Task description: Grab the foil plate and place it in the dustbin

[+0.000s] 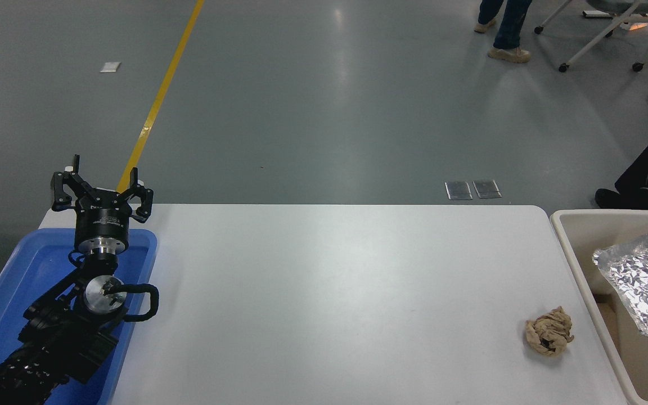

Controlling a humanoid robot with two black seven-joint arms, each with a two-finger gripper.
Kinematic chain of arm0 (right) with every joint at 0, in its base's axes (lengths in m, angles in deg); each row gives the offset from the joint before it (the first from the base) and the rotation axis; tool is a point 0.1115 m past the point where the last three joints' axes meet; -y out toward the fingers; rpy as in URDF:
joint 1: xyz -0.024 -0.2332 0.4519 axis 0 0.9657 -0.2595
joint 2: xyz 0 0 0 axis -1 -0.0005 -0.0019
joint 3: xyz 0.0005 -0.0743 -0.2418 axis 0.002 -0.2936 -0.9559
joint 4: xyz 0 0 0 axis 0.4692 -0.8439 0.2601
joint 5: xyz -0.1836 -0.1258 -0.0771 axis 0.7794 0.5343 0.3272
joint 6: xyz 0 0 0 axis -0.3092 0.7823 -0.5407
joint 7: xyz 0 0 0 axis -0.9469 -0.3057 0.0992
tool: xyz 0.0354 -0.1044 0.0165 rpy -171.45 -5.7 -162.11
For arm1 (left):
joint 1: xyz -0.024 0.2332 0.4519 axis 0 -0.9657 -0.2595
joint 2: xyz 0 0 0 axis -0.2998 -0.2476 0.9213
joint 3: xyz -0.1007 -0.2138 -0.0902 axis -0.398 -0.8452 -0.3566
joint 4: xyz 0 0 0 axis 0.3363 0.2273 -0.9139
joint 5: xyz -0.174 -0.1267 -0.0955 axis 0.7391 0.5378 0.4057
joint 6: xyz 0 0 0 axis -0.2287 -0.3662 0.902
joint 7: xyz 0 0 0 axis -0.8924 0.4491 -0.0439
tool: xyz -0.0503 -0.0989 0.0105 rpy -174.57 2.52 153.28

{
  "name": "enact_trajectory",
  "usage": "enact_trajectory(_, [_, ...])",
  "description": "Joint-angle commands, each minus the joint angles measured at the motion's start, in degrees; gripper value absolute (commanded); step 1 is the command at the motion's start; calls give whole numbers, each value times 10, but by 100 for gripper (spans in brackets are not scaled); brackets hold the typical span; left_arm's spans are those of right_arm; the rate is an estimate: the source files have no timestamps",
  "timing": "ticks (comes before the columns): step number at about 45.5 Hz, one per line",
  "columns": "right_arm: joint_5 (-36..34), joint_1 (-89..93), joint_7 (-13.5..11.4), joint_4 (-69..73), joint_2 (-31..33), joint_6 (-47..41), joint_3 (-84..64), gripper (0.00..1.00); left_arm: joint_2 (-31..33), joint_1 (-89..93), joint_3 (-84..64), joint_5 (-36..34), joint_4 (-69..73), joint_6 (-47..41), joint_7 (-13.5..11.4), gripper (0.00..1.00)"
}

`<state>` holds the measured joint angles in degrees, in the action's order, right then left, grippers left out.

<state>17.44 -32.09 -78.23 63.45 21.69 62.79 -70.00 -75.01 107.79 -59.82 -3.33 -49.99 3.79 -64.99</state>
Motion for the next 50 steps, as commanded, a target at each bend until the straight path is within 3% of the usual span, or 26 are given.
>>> enact_trajectory(1, [-21,12,0,1,-10,17,1,100,0,0,0,0,0,0,0,99])
enact_trajectory(17, [-19,-21,5,6,-19,3,-11,100,0,-1,0,2,0,0,-1,99])
enact_trajectory(27, [-14,-88,7,28,-17,-54,-106,100,1,0,0,2,0,0,-1,99])
enact_trajectory(50, [-10,-414,7,391,37,-65,-351,100,1,1,0,1,0,1,0,99])
